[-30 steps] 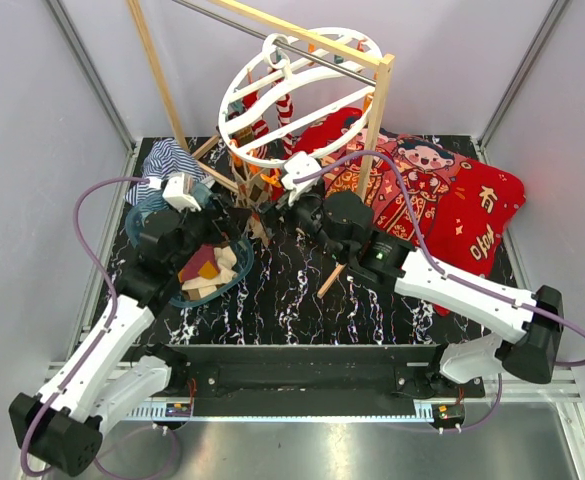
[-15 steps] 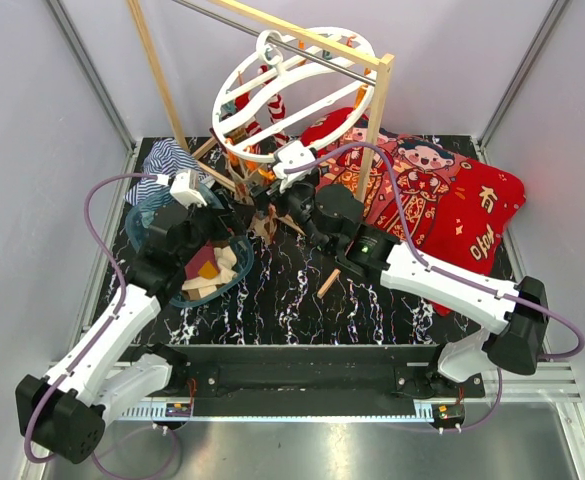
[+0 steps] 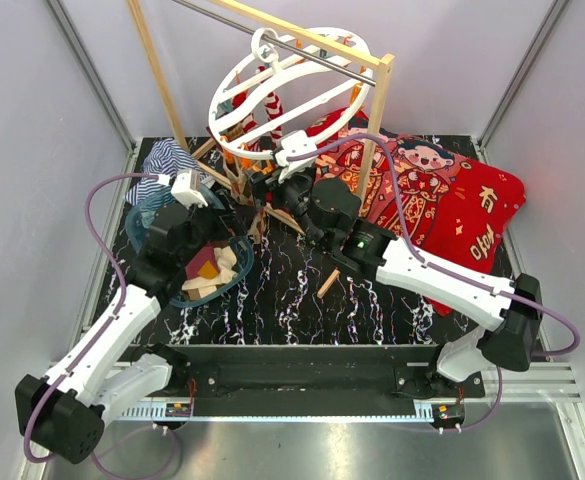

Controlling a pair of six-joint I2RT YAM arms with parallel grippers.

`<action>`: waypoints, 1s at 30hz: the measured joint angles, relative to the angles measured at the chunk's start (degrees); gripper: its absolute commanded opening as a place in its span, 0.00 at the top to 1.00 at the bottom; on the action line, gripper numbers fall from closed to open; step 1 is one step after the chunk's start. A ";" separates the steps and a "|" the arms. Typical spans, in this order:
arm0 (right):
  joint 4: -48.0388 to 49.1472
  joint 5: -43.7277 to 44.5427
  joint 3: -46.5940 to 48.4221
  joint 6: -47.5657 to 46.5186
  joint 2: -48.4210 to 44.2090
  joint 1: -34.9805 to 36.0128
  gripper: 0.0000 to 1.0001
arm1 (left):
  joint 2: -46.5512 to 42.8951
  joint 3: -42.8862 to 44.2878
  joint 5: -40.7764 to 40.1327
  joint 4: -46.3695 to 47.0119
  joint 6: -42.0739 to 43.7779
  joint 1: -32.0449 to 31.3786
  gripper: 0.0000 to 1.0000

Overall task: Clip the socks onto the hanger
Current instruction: Open the clamp at the hanger.

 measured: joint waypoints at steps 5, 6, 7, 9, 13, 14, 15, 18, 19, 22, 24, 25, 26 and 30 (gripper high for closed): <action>2.12 0.76 -0.28 1.16 1.57 0.00 0.31 | -0.76 0.00 0.00 -0.02 0.02 -0.17 0.02; 3.02 0.90 -0.55 1.27 1.77 0.02 0.32 | -1.09 0.00 -0.02 -0.02 0.02 -0.26 0.02; 3.50 1.03 -0.79 1.44 1.86 0.02 0.34 | -1.40 0.00 -0.02 -0.02 0.04 -0.37 0.02; 4.28 1.22 -0.98 1.57 1.95 0.02 0.36 | -2.16 0.00 -0.02 0.00 0.22 -0.66 0.02; 5.79 1.22 -0.96 1.79 2.29 0.04 0.41 | -3.74 -0.02 0.00 0.22 0.63 -1.25 0.02; 5.97 1.22 -0.96 1.86 2.47 0.04 0.46 | -4.11 -0.04 0.00 0.44 0.83 -1.42 0.02; 6.03 1.25 -0.96 1.92 2.67 0.04 0.49 | -4.50 -0.11 0.02 0.85 1.11 -1.66 0.02; 6.12 1.27 -0.96 2.43 3.13 0.04 0.58 | -5.79 -0.46 0.24 1.99 1.88 -2.32 0.02; 6.19 1.29 -0.96 2.64 3.23 0.04 0.59 | -6.34 -0.70 0.35 2.67 2.19 -2.58 0.02; 6.34 1.27 -0.96 3.58 3.26 0.04 0.69 | -7.74 -1.44 0.57 4.00 3.26 -3.28 0.02; 6.36 1.27 -0.96 4.42 3.26 0.04 0.74 | -8.55 -1.97 0.66 5.09 4.24 -3.78 0.02; 6.34 1.27 -0.96 4.79 3.26 0.04 0.75 | -8.81 -2.21 0.68 5.64 4.66 -3.96 0.02; 6.34 1.27 -0.96 5.27 3.26 0.04 0.75 | -9.09 -2.49 0.74 6.19 5.18 -4.17 0.02; 6.25 1.25 -0.96 7.23 3.21 0.04 0.78 | -9.62 -3.15 1.07 8.48 7.13 -4.90 0.02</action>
